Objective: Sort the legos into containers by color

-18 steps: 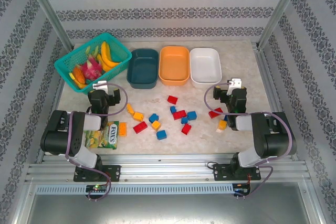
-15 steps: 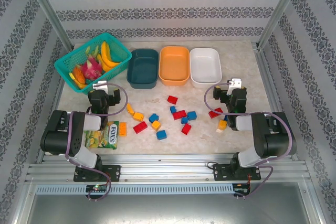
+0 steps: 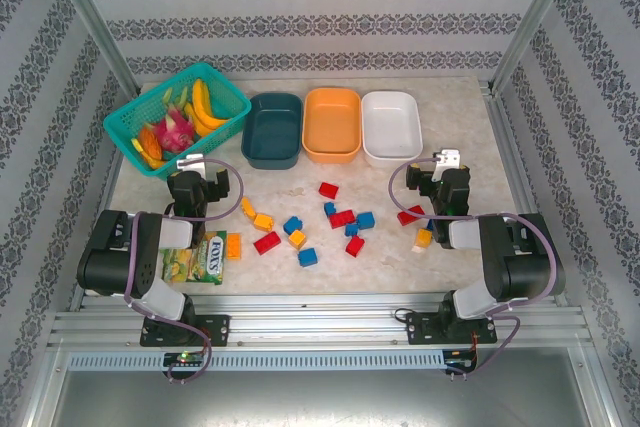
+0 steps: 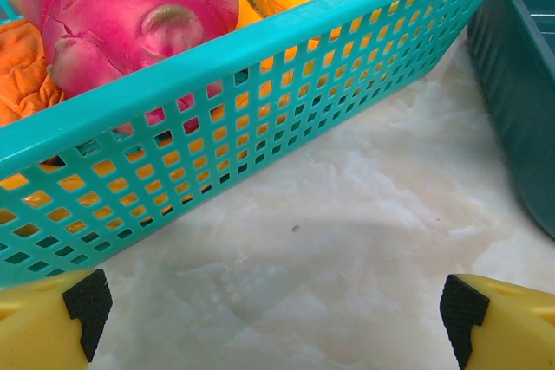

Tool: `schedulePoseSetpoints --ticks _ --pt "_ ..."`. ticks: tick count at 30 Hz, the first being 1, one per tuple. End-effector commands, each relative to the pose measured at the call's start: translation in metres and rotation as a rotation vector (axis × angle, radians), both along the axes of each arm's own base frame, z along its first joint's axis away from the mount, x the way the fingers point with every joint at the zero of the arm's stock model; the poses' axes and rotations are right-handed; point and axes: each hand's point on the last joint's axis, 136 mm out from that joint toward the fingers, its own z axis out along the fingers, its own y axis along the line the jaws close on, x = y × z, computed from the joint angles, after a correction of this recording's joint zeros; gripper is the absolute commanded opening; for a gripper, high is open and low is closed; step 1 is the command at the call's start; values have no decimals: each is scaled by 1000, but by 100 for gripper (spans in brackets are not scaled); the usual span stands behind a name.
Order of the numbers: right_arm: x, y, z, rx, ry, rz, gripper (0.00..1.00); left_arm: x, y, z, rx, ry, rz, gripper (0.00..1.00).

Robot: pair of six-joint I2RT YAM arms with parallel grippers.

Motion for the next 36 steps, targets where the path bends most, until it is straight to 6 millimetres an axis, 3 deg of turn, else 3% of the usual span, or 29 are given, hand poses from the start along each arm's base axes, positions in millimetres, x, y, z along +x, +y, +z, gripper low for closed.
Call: schedulePoseSetpoints --ticks 1,6,11,17,19,22,23,25,27,29,31,36 --pt "5 1 10 16 -31 9 98 4 2 8 1 -39 -4 100" --pt "5 2 13 20 -43 10 98 3 -1 12 0 -43 -24 100" --pt "-3 -5 47 -5 -30 -47 98 -3 -4 56 54 -19 12 100" --pt "-25 -15 127 -8 -167 -116 98 -21 -14 113 3 -74 22 100" --pt "-35 -16 160 -3 -191 -131 98 -30 -21 136 -6 -97 3 100" --pt "-55 -10 226 28 -265 -133 98 -45 -33 178 2 -146 -28 100" --pt "-63 -7 252 66 -286 -146 98 -50 -39 195 13 -169 -49 100" --pt "-77 -6 274 241 -200 -188 98 -56 -49 223 16 -210 -67 100" --pt "-89 9 264 379 -18 -155 98 -64 -37 238 -106 -207 59 100" --pt "-87 23 252 518 53 -103 98 -93 -8 232 -285 -92 317 100" --pt "-91 30 244 560 117 -76 98 -114 3 230 -371 -20 435 100" --pt "-111 14 238 472 260 -185 97 -98 -34 230 -474 39 233 100"
